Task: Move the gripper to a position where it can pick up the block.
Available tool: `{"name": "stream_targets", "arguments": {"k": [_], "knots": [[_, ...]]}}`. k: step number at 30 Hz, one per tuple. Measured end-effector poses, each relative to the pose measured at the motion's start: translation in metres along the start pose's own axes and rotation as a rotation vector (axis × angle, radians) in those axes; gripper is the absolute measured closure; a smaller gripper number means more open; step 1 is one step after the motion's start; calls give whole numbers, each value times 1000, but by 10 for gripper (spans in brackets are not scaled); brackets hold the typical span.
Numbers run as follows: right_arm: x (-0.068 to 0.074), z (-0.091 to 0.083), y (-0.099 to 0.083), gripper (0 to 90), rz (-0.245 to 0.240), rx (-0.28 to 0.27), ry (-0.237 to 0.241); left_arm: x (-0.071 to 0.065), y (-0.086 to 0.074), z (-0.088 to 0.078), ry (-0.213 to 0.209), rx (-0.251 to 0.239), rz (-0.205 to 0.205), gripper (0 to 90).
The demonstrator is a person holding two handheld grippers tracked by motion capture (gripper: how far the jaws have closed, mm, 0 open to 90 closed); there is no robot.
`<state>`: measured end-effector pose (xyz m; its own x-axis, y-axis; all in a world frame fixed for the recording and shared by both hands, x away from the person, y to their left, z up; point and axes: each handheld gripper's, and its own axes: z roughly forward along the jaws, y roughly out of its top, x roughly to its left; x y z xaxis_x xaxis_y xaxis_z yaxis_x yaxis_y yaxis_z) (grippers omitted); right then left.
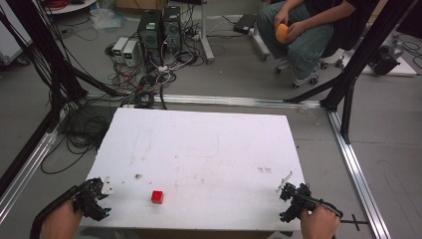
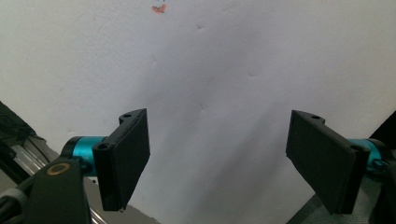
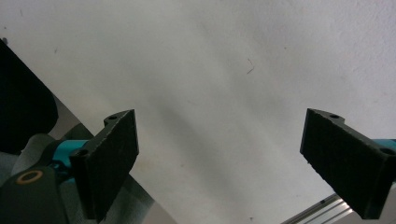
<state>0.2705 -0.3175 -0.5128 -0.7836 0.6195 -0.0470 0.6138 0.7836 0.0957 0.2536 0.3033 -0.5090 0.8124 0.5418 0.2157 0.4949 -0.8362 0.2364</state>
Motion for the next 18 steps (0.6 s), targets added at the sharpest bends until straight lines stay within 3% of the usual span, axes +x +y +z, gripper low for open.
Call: {"name": "stream_targets", "arguments": {"k": [18], "knots": [[0,0,0,107,1,-1,4,-1,0,0,6,-1,5,220]]}}
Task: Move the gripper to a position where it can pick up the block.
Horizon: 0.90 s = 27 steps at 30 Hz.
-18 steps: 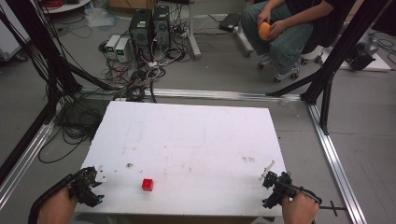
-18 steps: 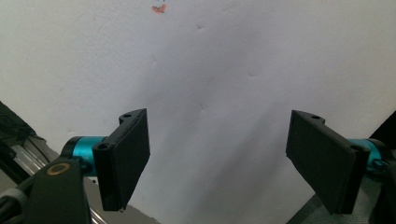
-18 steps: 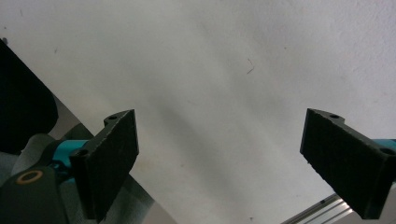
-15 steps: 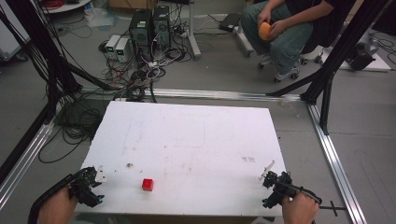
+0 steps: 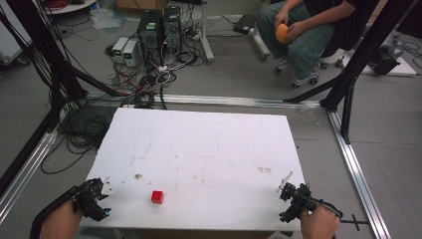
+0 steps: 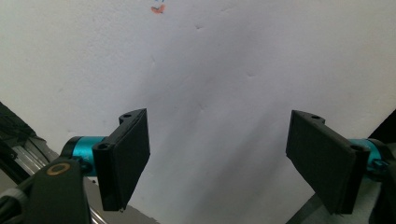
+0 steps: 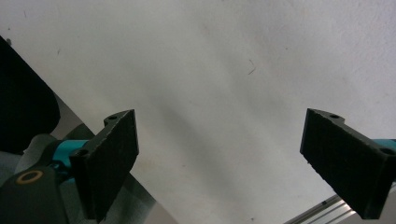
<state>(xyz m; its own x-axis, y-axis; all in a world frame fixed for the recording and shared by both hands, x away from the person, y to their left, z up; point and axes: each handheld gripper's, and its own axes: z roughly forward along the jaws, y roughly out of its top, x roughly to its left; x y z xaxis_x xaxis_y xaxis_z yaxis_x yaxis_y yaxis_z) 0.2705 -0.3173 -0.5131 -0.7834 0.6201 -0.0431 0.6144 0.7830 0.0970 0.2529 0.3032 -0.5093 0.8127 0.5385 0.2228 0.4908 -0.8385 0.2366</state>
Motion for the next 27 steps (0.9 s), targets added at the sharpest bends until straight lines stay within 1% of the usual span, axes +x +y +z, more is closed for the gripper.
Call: {"name": "stream_targets", "arguments": {"k": [3,5,6,10,12,15,16,17,18,20,21,22,27], "knots": [[1,1,1,107,-6,-1,1,-1,0,-1,1,-2,-1,219],[2,1,3,107,-4,5,2,-1,1,-1,0,1,9,220],[2,1,3,107,-10,4,-1,-1,1,-1,2,0,1,219],[1,0,2,107,-4,2,4,-2,3,-1,-1,-2,10,220],[1,0,1,107,-2,-3,6,-4,5,-1,1,1,31,220],[0,0,0,107,2,-7,6,-6,11,-1,-20,-3,72,220],[1,0,0,107,3,-9,8,-6,13,-1,-18,0,88,219],[1,0,0,107,1,-10,8,-6,15,0,-26,-3,89,220],[1,-1,0,107,2,-11,8,-6,17,0,-33,-4,102,220],[1,-2,0,107,2,-14,5,-6,18,0,-34,-3,108,220],[1,-2,0,107,-1,-17,7,-6,22,0,-37,2,142,220],[1,-2,0,107,1,-17,8,-6,23,0,-43,2,156,220],[1,-1,0,107,-2,-16,10,-3,31,-1,-71,5,197,220]]}}
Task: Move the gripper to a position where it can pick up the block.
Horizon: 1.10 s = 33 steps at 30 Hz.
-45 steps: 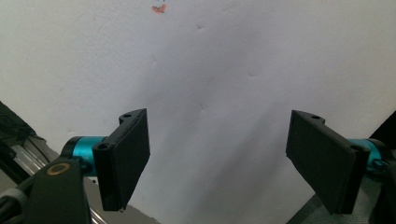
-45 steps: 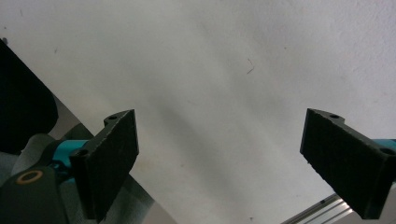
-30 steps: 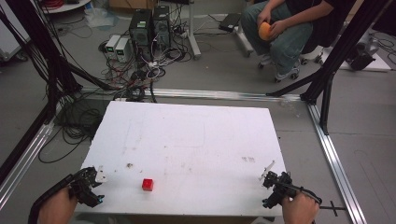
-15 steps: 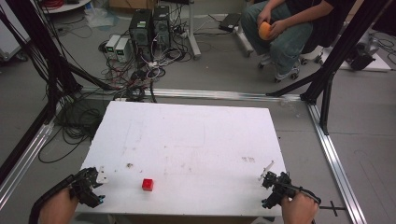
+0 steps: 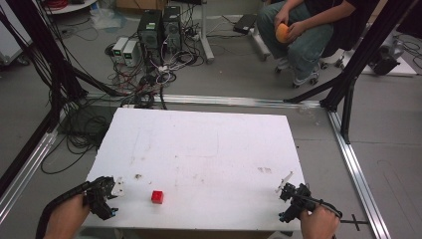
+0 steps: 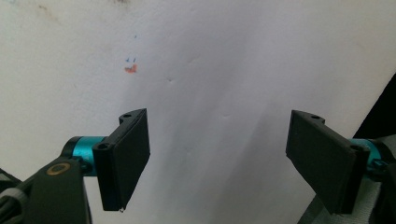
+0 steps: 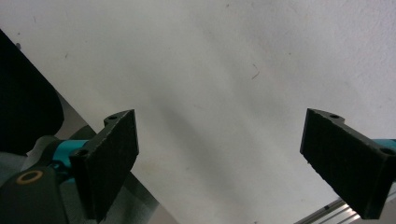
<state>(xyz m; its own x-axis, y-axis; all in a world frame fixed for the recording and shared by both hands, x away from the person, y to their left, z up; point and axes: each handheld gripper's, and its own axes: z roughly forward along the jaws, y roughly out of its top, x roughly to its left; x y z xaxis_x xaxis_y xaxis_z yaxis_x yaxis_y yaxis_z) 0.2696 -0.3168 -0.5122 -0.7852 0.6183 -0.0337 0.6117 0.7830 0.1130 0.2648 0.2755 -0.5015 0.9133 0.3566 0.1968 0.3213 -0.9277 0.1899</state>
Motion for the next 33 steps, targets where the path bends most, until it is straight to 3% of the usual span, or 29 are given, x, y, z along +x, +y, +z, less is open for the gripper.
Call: {"name": "stream_targets", "arguments": {"k": [7,22,23,33], "knots": [[1,-1,0,107,-3,-4,0,6,10,-3,-7,4,55,220],[3,-1,4,107,-13,-6,0,11,36,-7,-45,-10,123,220],[3,-1,5,107,-11,-6,2,11,42,-7,-43,-10,148,220],[4,-1,6,107,-18,-10,2,15,72,-5,-96,-16,238,220]]}}
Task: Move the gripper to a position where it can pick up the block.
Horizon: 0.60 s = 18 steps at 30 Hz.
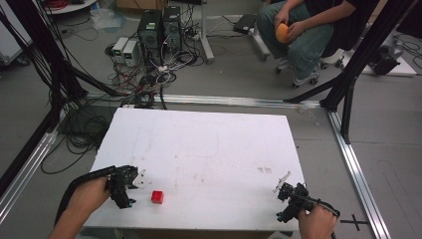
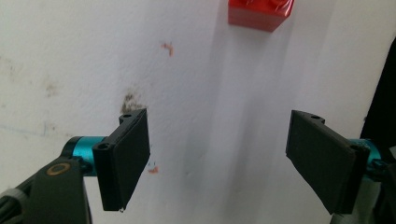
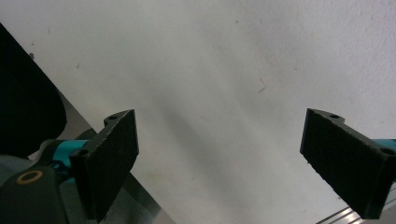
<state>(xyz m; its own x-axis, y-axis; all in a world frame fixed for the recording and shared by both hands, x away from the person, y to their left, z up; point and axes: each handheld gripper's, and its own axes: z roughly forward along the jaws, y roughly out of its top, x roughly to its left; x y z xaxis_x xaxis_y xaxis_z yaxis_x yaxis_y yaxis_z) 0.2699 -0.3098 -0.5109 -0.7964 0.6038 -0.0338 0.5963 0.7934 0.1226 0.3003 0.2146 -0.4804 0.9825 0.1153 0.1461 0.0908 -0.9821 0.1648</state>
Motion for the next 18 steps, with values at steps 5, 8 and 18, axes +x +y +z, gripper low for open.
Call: {"name": "stream_targets", "arguments": {"k": [5,8,18], "knots": [[0,0,0,107,0,-3,1,3,12,4,-25,-5,24,221],[0,0,0,107,2,-5,2,3,18,6,-40,2,49,221],[0,-1,0,107,-1,-10,3,0,33,16,-83,25,103,221]]}}
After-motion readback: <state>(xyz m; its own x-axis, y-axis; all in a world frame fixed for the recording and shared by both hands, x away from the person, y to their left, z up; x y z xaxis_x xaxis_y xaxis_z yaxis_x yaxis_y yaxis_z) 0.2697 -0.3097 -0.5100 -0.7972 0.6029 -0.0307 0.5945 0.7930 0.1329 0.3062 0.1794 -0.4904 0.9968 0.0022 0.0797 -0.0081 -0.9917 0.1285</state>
